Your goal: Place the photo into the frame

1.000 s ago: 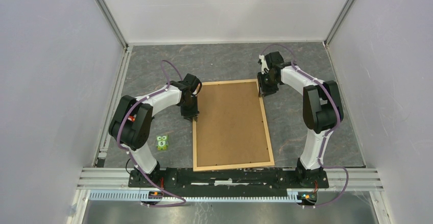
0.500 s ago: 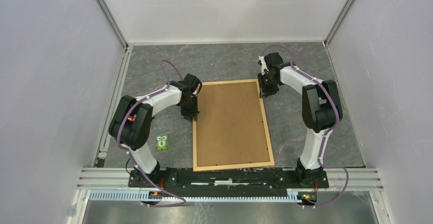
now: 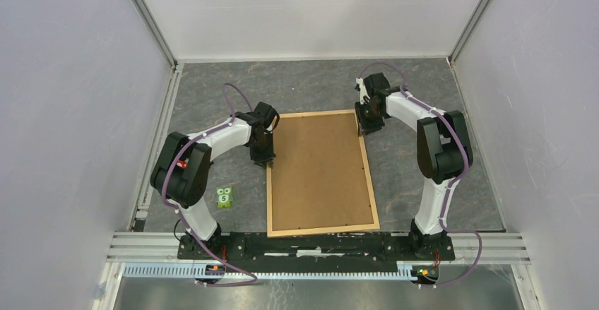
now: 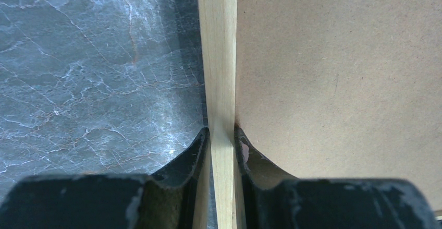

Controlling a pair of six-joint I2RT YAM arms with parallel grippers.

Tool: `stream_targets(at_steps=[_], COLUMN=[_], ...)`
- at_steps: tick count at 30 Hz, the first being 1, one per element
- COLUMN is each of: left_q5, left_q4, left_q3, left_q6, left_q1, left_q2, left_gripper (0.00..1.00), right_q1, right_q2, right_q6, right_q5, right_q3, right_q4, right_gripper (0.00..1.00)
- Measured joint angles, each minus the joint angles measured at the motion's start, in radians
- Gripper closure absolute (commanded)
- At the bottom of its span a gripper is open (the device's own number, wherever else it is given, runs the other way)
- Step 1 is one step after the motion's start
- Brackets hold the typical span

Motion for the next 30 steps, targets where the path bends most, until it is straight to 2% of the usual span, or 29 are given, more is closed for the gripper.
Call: stream_targets(at_steps=[30], left_q5=[-0.003], left_q4=[0.002], left_q3=[-0.002], left_q6=[0.000], left_q1=[-0.002], left_q2=[-0.003], left_gripper=[0.78], right_q1=[0.054], right_q2=[-0.013], right_q6=[0.006], right_q5=[0.156], right_q3=[-0.029], right_q4=[0.035], right_gripper=[0.67])
